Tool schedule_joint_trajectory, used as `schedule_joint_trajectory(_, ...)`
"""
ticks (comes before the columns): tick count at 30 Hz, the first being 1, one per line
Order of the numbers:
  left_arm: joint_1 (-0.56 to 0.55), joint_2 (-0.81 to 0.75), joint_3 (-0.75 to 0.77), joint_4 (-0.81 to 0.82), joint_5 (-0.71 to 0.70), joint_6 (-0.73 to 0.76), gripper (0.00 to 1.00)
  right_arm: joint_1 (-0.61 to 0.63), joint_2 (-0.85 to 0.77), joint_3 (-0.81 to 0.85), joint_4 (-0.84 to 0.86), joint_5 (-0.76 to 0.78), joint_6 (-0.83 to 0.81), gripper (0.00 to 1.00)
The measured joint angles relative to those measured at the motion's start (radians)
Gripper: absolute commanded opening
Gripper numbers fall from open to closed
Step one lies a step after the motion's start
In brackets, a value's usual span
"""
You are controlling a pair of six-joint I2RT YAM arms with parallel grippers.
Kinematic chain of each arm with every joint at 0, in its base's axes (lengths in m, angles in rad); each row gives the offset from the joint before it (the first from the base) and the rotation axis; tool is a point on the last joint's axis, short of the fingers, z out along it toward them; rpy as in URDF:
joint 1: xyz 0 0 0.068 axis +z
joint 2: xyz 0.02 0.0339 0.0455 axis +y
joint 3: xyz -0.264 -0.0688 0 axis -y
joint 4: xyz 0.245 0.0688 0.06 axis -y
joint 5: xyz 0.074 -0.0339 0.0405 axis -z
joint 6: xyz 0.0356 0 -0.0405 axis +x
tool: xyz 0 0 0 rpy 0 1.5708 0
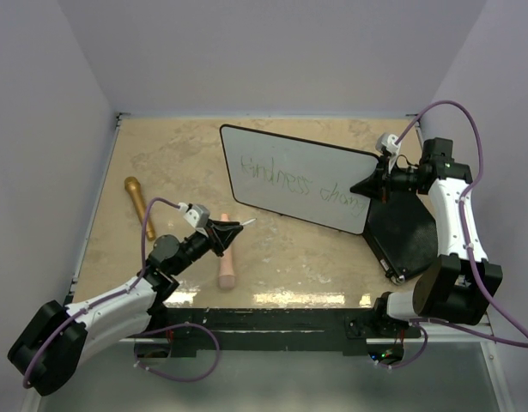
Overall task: Write a sentence on the whiteboard
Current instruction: Write on the whiteboard at the center of the board.
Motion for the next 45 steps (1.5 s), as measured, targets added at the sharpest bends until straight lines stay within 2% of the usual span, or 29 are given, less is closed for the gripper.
schedule_joint_trajectory(16, 0.0, -0.014, 0.0, 0.03, 0.011, -0.05, 0.0, -0.002, 0.0, -0.019, 0.024, -0.009, 0.011, 0.0)
schedule_joint_trajectory(45, 0.0, -0.027, -0.01, 0.051, -0.02, -0.043, 0.0, -0.002, -0.001, -0.028, 0.044, -0.011, 0.039, 0.0)
